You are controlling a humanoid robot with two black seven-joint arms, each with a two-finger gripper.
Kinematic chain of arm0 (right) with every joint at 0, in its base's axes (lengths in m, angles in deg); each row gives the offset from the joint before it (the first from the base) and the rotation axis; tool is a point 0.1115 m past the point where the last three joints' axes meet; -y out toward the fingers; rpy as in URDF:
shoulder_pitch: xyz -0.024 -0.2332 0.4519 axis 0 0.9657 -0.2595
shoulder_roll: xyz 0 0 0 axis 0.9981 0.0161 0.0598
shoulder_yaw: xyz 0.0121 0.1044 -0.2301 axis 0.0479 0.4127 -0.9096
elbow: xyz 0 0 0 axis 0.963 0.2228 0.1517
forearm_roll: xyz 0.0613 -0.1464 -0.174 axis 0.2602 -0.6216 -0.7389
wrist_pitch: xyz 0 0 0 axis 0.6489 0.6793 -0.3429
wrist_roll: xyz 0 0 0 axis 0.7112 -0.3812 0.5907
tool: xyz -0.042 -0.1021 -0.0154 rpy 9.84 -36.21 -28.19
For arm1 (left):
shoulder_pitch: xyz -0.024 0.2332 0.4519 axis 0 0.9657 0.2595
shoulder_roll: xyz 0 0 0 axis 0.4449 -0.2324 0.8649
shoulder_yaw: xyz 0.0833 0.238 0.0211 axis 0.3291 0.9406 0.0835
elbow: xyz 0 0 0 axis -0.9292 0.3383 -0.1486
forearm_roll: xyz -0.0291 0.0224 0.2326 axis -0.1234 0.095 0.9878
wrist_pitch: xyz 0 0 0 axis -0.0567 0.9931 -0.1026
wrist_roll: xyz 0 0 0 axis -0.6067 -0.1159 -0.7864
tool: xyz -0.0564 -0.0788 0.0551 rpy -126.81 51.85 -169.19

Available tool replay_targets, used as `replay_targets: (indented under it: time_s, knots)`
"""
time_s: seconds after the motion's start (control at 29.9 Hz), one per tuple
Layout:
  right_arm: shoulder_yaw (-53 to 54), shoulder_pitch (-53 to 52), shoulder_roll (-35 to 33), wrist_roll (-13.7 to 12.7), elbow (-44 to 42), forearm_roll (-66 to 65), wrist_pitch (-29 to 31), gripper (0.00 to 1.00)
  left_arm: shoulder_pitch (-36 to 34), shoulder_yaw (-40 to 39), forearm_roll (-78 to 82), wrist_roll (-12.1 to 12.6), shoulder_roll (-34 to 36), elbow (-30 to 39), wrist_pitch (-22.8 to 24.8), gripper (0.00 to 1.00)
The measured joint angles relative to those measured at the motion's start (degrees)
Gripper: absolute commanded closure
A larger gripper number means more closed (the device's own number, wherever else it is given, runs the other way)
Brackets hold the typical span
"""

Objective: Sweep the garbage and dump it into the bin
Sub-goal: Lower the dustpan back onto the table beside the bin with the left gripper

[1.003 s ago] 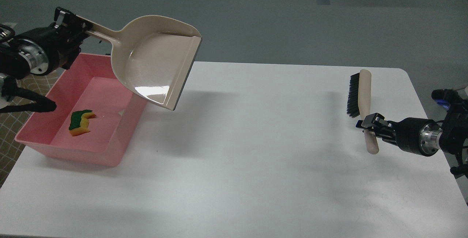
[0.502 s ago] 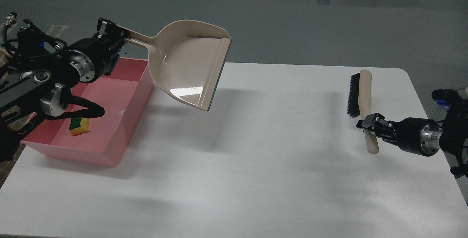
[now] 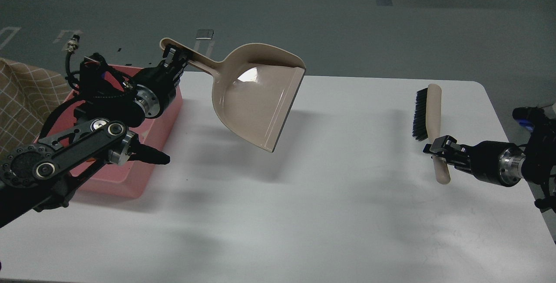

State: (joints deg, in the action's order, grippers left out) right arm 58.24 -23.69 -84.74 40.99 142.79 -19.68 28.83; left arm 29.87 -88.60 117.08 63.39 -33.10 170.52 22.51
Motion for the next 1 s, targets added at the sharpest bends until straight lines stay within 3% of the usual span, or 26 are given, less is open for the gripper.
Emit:
replay_targets:
  time_s: [0.74,1.0]
  knots:
    - [0.00,0.08,0.43,0.01,-0.10,0.00,0.00,1.00,-0.11,10.13,3.90,2.63,-2.05,-0.96,0.54,0.87]
    - [0.00,0.08,0.44,0.01,-0.10,0.00,0.00,1.00,-1.66,11.87,4.03,2.67,-2.04,-3.00,0.54,0.82]
